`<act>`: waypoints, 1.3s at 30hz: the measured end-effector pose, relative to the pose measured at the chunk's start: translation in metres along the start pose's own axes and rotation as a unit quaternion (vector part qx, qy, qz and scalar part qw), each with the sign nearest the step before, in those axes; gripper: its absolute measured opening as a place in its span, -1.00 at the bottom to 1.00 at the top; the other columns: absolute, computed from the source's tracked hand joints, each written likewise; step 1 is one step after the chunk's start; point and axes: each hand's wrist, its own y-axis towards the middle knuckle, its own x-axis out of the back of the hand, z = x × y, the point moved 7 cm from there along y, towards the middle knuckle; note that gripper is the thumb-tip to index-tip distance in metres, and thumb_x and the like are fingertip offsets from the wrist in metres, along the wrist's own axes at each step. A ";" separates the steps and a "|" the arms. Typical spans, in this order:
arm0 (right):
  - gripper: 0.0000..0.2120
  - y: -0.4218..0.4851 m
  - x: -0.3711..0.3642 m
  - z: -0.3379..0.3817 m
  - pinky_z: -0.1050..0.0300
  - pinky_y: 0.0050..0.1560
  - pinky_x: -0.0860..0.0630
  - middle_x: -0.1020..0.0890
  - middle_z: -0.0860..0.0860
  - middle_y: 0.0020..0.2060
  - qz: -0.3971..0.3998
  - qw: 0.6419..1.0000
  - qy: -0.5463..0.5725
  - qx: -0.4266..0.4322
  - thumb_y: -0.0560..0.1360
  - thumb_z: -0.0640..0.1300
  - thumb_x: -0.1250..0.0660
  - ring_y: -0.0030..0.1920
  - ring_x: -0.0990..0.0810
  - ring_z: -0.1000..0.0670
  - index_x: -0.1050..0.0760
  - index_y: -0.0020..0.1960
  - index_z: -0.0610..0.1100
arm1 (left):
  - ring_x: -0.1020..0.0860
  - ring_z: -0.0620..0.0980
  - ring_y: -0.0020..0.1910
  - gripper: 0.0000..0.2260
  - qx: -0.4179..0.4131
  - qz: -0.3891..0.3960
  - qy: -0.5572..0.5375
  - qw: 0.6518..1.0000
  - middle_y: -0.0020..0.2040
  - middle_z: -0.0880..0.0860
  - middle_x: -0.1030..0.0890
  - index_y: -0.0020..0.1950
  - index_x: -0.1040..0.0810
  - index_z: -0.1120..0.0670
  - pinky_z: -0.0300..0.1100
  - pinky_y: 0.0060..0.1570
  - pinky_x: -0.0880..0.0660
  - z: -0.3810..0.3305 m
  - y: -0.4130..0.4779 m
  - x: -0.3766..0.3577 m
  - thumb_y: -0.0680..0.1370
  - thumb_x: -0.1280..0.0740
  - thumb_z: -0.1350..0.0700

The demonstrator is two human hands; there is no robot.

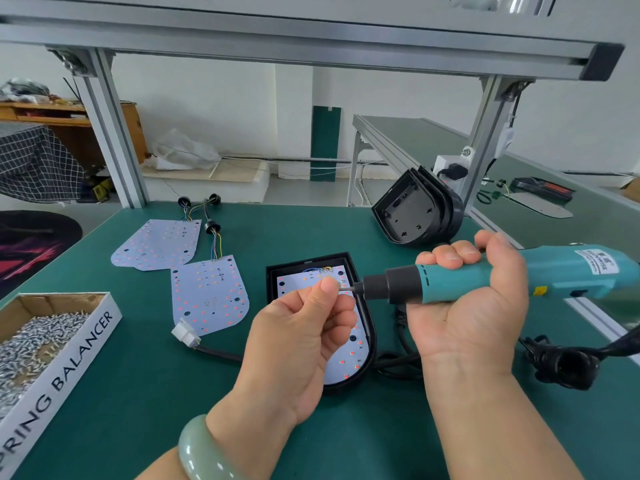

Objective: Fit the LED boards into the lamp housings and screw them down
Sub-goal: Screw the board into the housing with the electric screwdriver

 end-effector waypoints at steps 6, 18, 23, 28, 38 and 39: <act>-0.80 0.004 0.004 0.003 0.28 -0.32 -0.45 -0.38 0.12 -0.45 -0.018 0.999 0.026 -0.007 0.53 -0.13 -0.25 -0.47 -0.38 0.11 -0.38 -0.27 -0.05 | -0.62 -0.08 -0.40 -0.91 -0.031 0.049 0.028 0.998 -0.30 0.11 -0.68 -0.33 -0.71 0.08 -0.34 -0.41 -0.52 -0.009 -0.003 -0.005 0.25 -0.42 0.12; -0.69 0.004 0.003 0.001 0.26 -0.34 -0.44 -0.38 0.10 -0.45 -0.016 0.999 0.026 -0.012 0.54 -0.15 -0.23 -0.48 -0.37 0.09 -0.42 -0.38 -0.05 | -0.63 -0.05 -0.37 -0.87 -0.023 0.079 0.077 0.994 -0.26 0.13 -0.69 -0.29 -0.72 0.08 -0.32 -0.39 -0.53 -0.010 0.007 0.001 0.21 -0.45 0.10; -0.79 0.005 0.004 0.002 0.27 -0.34 -0.44 -0.38 0.11 -0.45 -0.011 1.000 0.023 -0.016 0.54 -0.14 -0.24 -0.47 -0.37 0.10 -0.35 -0.27 -0.06 | -0.64 -0.04 -0.33 -0.80 -0.040 0.036 0.087 0.995 -0.23 0.14 -0.69 -0.14 -0.66 0.19 -0.30 -0.36 -0.55 -0.023 0.016 0.017 0.34 -0.45 0.08; -0.81 0.010 0.008 0.002 0.26 -0.35 -0.41 -0.38 0.11 -0.47 -0.013 0.998 -0.050 -0.021 0.55 -0.18 -0.23 -0.49 -0.36 0.09 -0.33 -0.23 -0.04 | -0.55 -0.04 0.12 -0.45 -0.108 -0.153 0.567 0.802 0.15 -0.03 -0.59 0.39 -0.39 0.06 -0.15 0.06 -0.42 -0.050 0.033 0.062 0.47 -0.40 -0.10; -0.80 0.004 -0.001 -0.019 0.23 -0.40 -0.34 -0.37 0.04 -0.49 0.069 0.976 -0.204 -0.031 0.42 -0.25 -0.32 -0.50 -0.32 0.04 -0.44 -0.32 -0.02 | -0.54 0.12 0.07 -0.36 0.008 -0.047 0.673 0.738 0.06 0.07 -0.59 0.16 -0.44 0.13 0.00 0.09 -0.50 -0.012 0.055 0.049 0.24 -0.55 -0.16; -0.85 0.004 -0.002 -0.019 0.23 -0.41 -0.35 -0.36 0.03 -0.49 0.077 0.973 -0.217 -0.025 0.37 -0.24 -0.32 -0.49 -0.32 0.03 -0.43 -0.30 -0.04 | -0.56 0.13 0.05 -0.38 0.012 -0.043 0.674 0.737 0.04 0.09 -0.60 0.14 -0.47 0.15 -0.01 0.07 -0.51 -0.010 0.057 0.049 0.24 -0.55 -0.16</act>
